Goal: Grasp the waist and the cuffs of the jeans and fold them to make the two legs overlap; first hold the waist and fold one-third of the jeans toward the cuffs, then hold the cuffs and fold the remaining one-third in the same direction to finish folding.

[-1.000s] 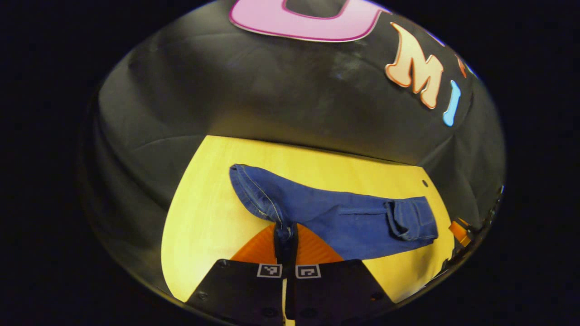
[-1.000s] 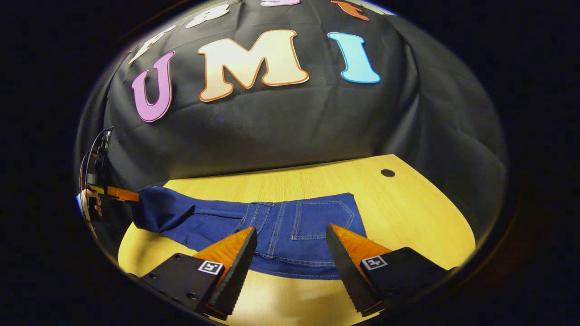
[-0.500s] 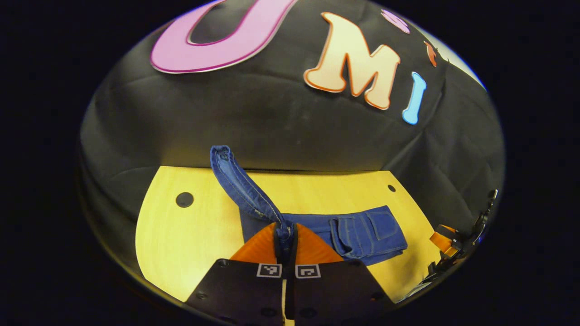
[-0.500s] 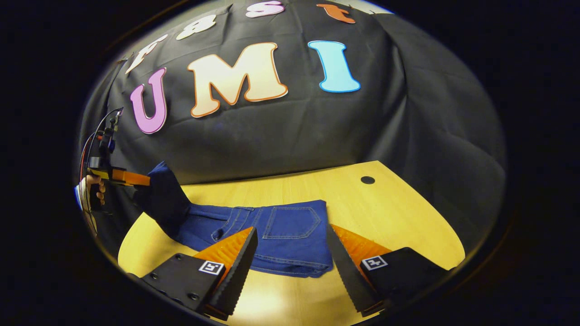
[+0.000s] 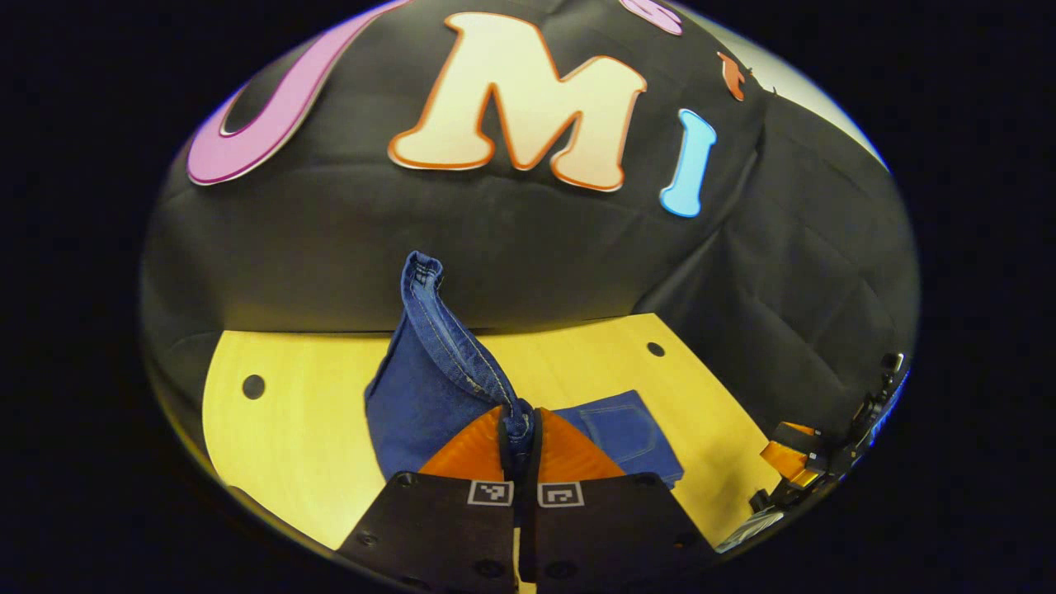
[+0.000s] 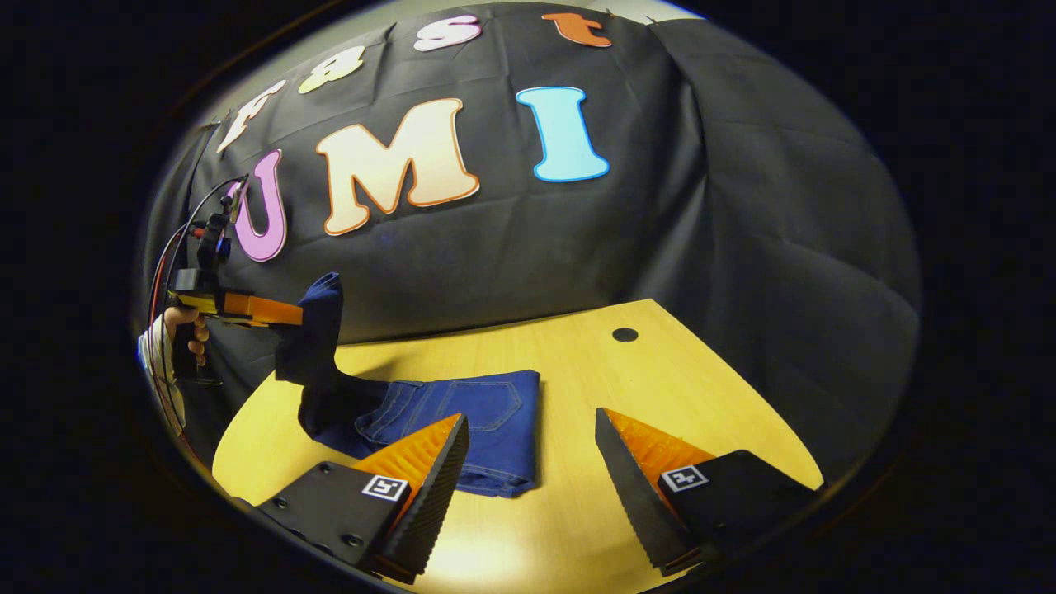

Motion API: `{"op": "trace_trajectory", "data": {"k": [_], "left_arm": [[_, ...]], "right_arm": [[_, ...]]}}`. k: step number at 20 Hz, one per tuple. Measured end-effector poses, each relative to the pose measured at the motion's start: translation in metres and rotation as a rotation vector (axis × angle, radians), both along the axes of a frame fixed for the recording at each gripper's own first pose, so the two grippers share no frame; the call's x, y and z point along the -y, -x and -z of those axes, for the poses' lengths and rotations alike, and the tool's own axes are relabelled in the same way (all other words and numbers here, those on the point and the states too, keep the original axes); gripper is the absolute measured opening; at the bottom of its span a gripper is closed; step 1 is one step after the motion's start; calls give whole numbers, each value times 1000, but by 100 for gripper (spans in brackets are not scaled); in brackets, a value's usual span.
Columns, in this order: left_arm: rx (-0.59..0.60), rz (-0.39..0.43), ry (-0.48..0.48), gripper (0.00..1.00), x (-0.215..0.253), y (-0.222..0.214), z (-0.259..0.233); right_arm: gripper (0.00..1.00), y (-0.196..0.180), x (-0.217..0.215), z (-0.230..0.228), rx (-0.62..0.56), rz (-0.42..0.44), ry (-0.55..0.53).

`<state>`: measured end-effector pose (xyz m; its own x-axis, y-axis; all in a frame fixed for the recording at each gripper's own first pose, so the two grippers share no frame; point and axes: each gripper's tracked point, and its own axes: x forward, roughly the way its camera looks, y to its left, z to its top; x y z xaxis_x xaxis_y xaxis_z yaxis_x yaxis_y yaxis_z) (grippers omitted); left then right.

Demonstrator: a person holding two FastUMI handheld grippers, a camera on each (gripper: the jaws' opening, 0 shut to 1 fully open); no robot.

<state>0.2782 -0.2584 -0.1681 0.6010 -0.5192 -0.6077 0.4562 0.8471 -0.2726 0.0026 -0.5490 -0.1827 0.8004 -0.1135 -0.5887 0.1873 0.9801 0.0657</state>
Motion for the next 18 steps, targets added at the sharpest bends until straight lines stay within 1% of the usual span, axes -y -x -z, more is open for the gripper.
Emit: {"op": "trace_trajectory", "data": {"k": [4,7,9,12,13,14,15,16,17,18], "left_arm": [[3,73,9,0,69,13,13],[-24,121,14,0,115,36,34],[-46,126,-24,0,132,54,65],[-15,93,-64,0,149,65,103],[8,90,-55,0,153,70,104],[52,72,-39,6,157,70,97],[99,60,-17,37,158,72,85],[151,29,-22,69,156,66,77],[221,8,-30,100,138,78,48],[294,-18,-46,96,128,78,27]], "right_arm": [[95,14,32,1,-13,12,16],[95,21,50,1,-16,17,14],[95,24,55,2,-19,6,11],[95,23,50,8,-26,-37,-4],[89,21,45,6,-24,-50,-12],[89,21,40,4,-15,-62,-20],[96,18,33,-2,4,-72,-24],[96,16,24,-9,27,-81,-26],[97,15,15,-19,53,-93,-31],[99,15,4,-31,88,-100,-28]]}}
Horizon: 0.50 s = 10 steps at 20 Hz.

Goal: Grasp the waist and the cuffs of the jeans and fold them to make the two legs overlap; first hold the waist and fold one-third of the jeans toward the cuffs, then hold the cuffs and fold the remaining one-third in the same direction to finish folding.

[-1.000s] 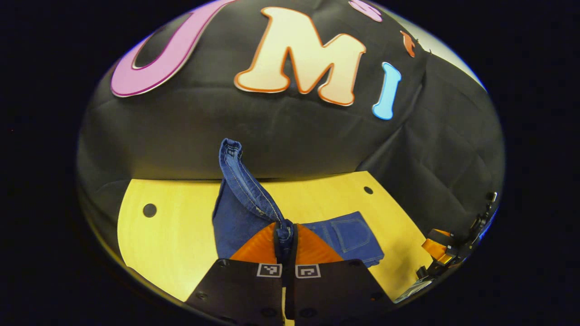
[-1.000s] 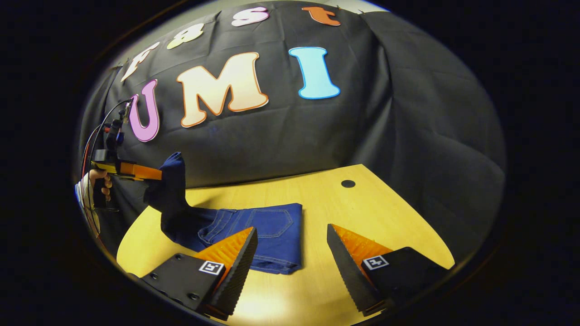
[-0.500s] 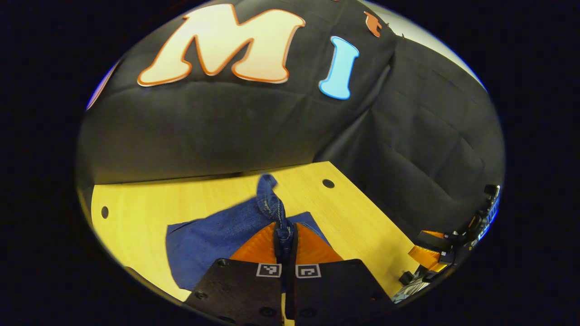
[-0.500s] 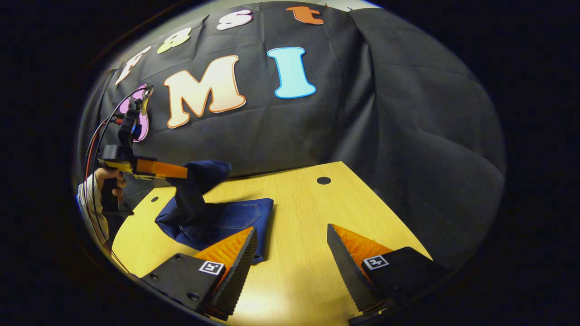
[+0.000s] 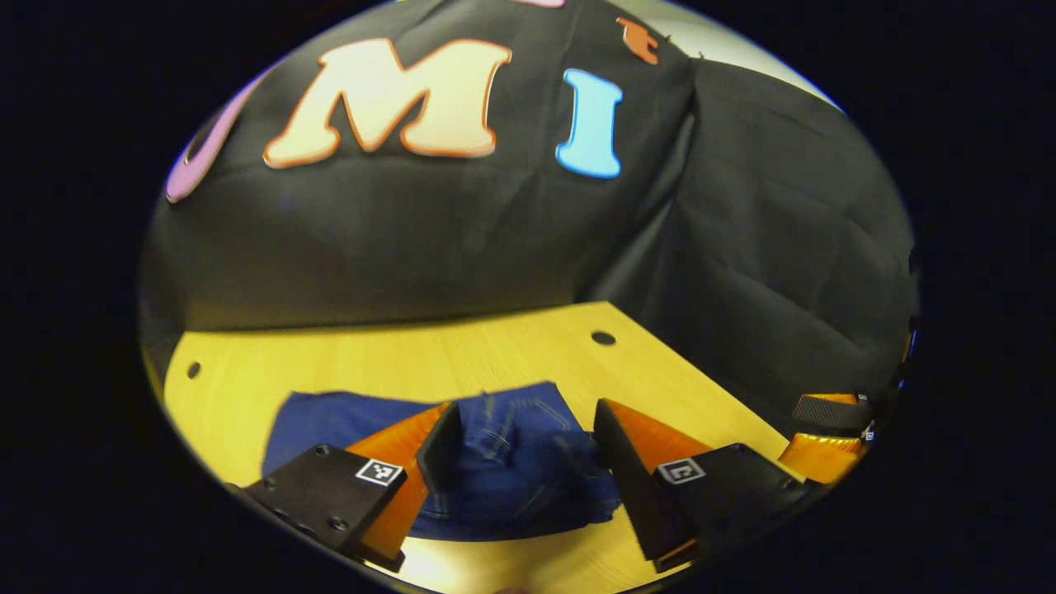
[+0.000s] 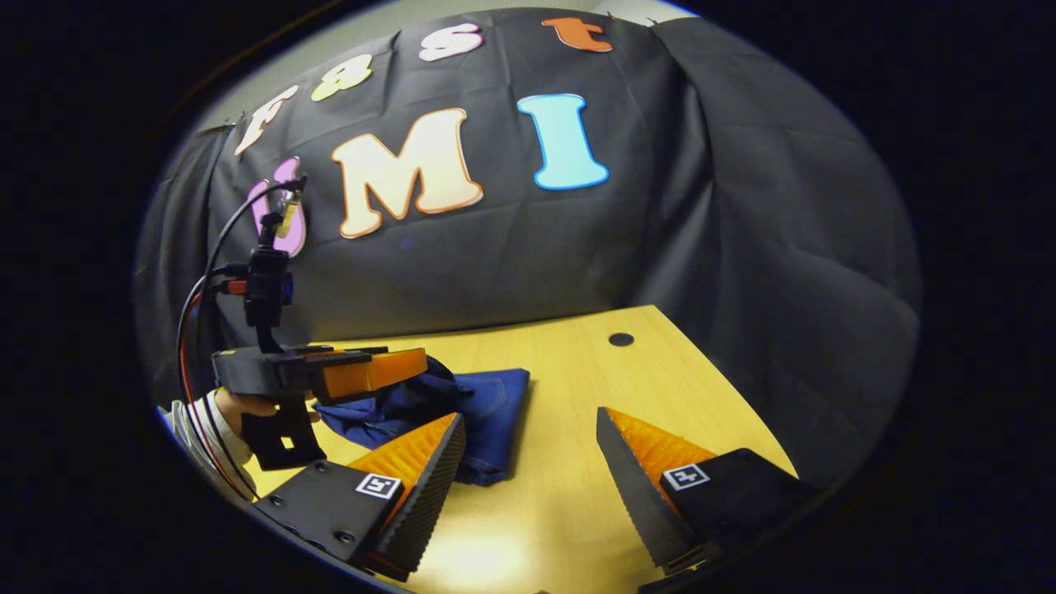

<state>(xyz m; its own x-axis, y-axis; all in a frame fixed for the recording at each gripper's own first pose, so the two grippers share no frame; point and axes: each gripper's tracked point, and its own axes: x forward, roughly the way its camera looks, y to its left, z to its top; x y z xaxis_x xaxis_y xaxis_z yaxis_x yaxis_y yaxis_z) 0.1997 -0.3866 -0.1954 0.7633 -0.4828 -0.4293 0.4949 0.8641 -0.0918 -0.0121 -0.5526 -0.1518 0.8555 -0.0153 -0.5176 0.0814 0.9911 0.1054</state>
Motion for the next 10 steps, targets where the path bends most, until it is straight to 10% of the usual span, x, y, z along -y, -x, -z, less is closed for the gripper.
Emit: {"op": "trace_trajectory", "data": {"k": [10], "left_arm": [[315,-221,11,95,-167,133,-155]], "right_arm": [[98,43,-127,-190,452,-65,-1]]}}
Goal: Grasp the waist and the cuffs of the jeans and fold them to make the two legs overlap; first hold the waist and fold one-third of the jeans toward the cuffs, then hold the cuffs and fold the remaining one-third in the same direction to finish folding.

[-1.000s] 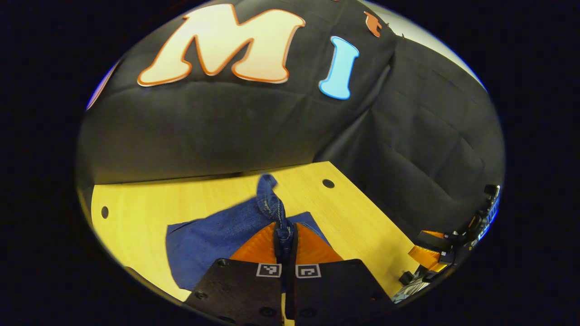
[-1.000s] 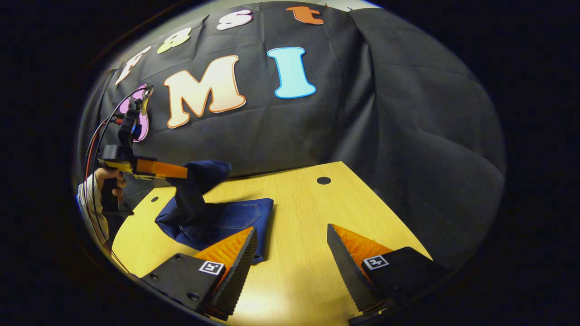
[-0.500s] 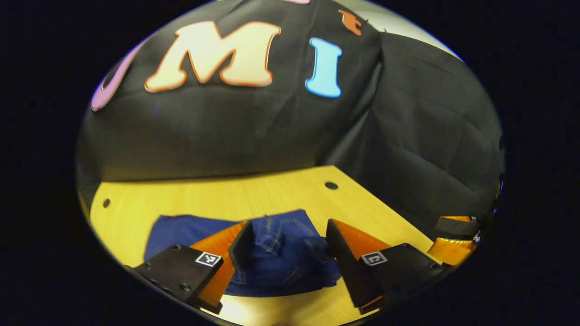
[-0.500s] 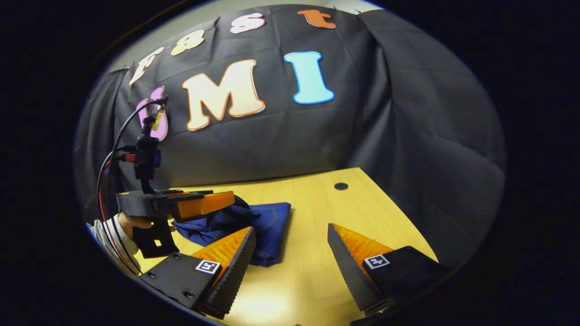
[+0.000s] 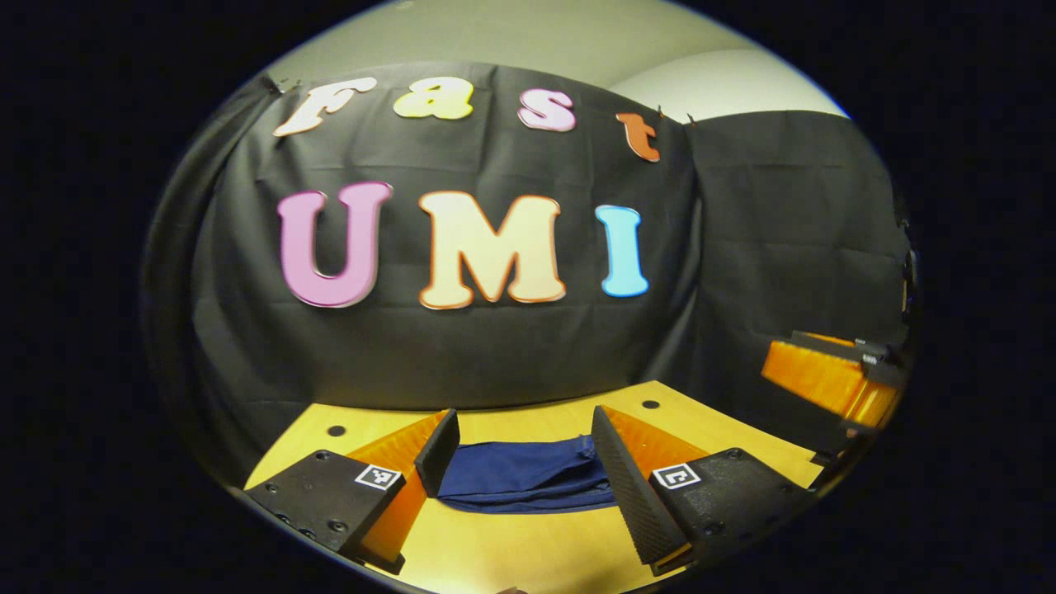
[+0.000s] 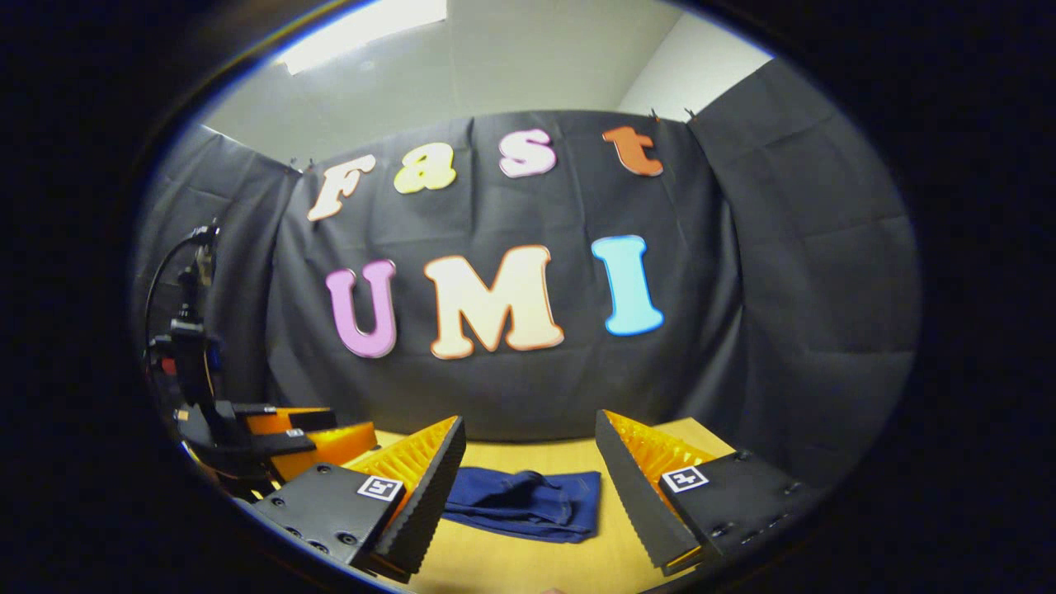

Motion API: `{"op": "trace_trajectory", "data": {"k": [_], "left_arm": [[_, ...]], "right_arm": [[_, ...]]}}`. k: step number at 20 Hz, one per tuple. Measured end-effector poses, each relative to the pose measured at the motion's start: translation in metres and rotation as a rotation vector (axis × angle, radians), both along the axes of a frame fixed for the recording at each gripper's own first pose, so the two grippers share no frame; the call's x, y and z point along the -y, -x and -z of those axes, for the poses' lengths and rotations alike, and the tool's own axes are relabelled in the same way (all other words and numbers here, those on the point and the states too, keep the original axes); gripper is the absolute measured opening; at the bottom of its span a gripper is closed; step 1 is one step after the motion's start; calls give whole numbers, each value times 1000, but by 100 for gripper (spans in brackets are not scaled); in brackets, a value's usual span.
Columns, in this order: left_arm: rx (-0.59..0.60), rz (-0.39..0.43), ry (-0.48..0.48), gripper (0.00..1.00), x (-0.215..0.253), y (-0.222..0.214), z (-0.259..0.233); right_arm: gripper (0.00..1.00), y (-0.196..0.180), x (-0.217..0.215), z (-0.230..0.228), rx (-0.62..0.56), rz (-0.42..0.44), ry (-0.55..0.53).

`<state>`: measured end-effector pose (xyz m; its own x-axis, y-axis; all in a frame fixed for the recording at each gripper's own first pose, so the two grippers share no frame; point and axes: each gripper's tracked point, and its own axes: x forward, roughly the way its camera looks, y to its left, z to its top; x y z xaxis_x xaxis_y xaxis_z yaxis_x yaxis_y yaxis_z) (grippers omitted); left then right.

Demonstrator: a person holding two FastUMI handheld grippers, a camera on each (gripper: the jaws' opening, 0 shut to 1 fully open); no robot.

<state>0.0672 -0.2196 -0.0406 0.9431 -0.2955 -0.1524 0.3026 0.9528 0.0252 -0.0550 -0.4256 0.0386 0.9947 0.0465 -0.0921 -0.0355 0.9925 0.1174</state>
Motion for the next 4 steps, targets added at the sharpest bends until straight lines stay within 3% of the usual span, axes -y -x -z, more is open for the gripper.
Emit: {"op": "trace_trajectory", "data": {"k": [3,4], "left_arm": [[52,-59,16,94,-36,31,-25],[68,-78,18,94,-48,39,-32]], "right_arm": [[94,26,-23,-37,88,-14,-4],[100,34,-29,-45,115,-12,1]]}}
